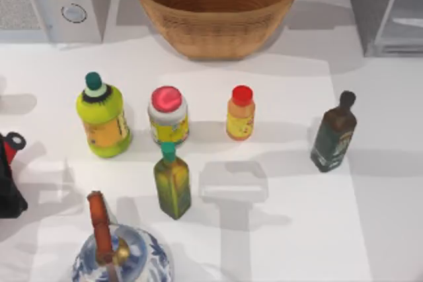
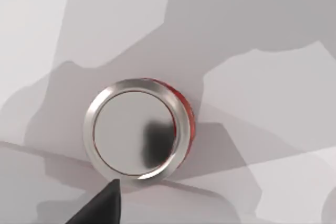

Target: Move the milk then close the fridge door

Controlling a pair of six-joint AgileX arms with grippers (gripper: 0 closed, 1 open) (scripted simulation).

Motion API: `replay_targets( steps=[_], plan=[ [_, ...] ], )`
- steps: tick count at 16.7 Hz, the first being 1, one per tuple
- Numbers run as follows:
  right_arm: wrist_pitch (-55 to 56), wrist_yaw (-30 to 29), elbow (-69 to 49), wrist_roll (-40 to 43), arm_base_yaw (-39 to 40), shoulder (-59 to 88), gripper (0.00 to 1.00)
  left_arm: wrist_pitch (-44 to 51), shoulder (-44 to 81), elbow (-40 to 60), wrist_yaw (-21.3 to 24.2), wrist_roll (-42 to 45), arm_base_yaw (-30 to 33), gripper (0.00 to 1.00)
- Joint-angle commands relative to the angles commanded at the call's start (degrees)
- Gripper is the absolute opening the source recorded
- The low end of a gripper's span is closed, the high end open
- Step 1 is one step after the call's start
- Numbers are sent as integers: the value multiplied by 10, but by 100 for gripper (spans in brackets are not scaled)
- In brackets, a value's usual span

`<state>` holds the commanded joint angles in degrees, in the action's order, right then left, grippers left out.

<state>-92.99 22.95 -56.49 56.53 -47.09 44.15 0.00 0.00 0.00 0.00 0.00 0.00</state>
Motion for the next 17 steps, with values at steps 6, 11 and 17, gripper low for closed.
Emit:
replay_targets(
  steps=[6,11,17],
  plan=[
    [4,105,-72,219,-212,231,100,0,0,0,0,0,0,100],
    [31,199,-137,400,-387,409,100,0,0,0,0,0,0,100],
    [67,294,-193,579,-541,574,100,0,0,0,0,0,0,100]
  ],
)
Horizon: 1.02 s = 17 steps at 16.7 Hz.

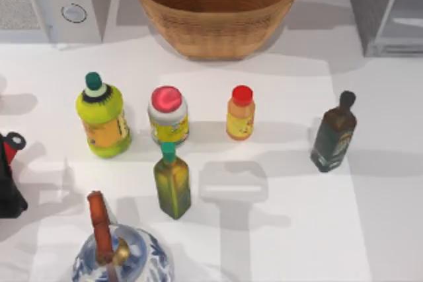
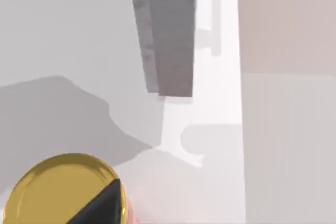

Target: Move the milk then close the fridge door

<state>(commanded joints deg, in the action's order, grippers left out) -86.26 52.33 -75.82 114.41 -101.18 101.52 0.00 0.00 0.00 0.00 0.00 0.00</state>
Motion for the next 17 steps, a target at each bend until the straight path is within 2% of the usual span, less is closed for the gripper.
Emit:
replay_targets(
  steps=[3,10,13,17],
  plan=[
    [9,18,-9,34,-25,30,100,0,0,0,0,0,0,100],
    [15,19,-9,26,-16,30,100,0,0,0,0,0,0,100],
    [67,27,-17,-28,34,40,100,0,0,0,0,0,0,100],
    [207,25,-23,-183,145,63,100,0,0,0,0,0,0,100]
  ],
)
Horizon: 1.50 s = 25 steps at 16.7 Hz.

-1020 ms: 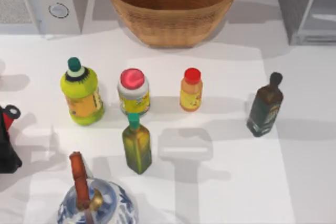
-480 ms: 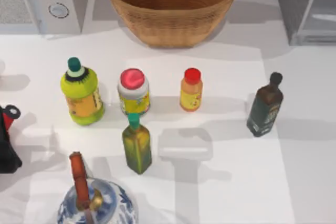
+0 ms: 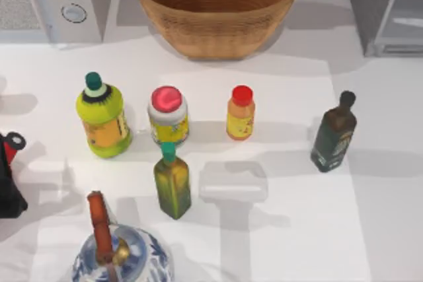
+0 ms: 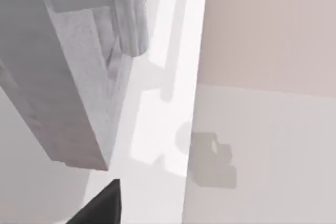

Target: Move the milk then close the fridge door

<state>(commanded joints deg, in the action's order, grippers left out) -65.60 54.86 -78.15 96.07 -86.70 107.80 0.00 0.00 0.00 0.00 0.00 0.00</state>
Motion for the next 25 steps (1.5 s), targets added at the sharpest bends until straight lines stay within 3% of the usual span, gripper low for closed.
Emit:
replay_targets(
  steps=[7,11,15,21,25],
  plan=[
    [321,-64,14,-365,215,10,100,0,0,0,0,0,0,100],
    [443,-98,28,-524,301,-9,100,0,0,0,0,0,0,100],
    [480,-112,34,-589,333,-26,100,0,0,0,0,0,0,100],
    [485,-119,39,-594,336,-26,100,0,0,0,0,0,0,100],
    [521,-197,73,-660,411,-39,100,0,0,0,0,0,0,100]
  ],
)
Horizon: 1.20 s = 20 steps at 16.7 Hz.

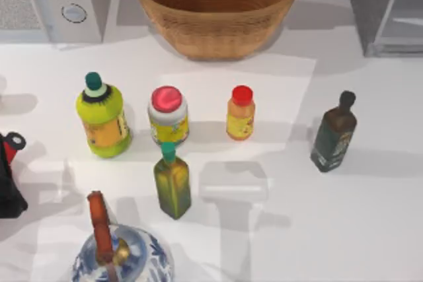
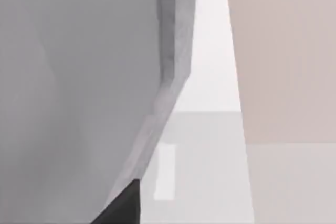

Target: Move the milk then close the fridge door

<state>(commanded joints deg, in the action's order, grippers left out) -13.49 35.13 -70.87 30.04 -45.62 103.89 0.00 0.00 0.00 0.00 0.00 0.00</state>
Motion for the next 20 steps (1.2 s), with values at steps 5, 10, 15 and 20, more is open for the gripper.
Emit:
replay_targets(
  steps=[5,10,15,20],
  plan=[
    [59,-124,43,-110,158,-36,100,0,0,0,0,0,0,100],
    [121,-256,92,-226,355,-73,100,0,0,0,0,0,0,100],
    [169,-325,137,-291,439,-106,100,0,0,0,0,0,0,100],
    [166,-328,138,-288,430,-102,100,0,0,0,0,0,0,100]
  ],
)
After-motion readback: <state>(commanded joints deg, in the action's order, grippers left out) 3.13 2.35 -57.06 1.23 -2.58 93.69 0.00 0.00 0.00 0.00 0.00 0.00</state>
